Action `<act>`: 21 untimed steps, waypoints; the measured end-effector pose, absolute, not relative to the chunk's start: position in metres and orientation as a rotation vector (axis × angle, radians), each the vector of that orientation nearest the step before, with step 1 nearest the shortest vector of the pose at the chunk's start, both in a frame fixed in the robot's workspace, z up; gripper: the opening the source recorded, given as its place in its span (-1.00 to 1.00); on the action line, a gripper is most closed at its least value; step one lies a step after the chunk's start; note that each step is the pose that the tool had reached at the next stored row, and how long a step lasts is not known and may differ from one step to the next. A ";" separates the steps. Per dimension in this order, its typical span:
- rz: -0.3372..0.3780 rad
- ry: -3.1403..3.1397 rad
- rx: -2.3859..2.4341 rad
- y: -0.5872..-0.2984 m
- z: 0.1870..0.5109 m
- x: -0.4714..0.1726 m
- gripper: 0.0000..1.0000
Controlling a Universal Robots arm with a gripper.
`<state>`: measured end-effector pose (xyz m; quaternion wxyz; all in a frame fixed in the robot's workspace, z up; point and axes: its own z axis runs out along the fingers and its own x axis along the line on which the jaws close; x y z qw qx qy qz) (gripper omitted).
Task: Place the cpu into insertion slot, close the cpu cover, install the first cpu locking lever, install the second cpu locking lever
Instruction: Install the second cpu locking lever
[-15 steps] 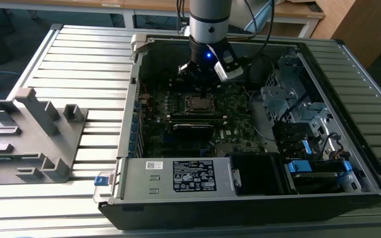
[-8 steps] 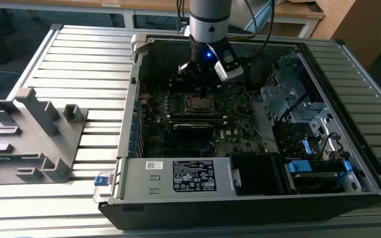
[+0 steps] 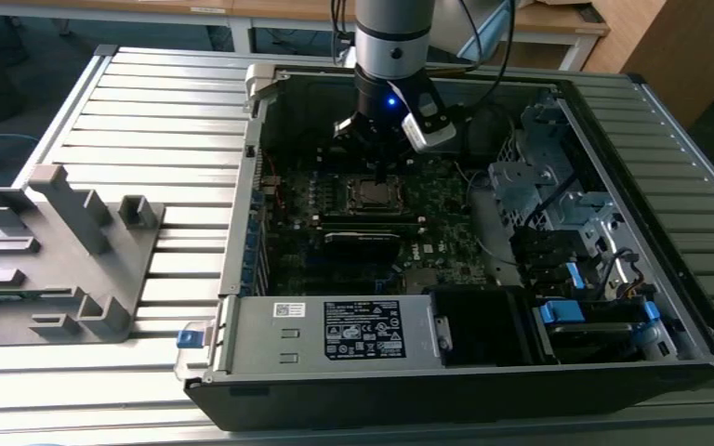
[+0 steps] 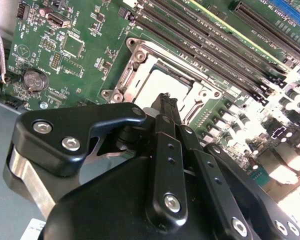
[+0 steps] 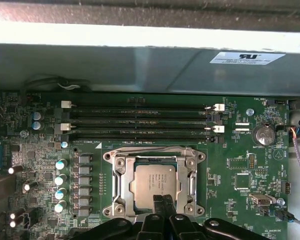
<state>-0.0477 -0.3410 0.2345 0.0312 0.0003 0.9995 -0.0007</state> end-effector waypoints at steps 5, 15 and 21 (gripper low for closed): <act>-0.002 3.079 0.001 -0.341 0.237 -0.048 -0.79; -0.002 3.079 0.001 -0.341 0.240 -0.048 -0.79; -0.001 3.079 0.001 -0.341 0.242 -0.048 -0.79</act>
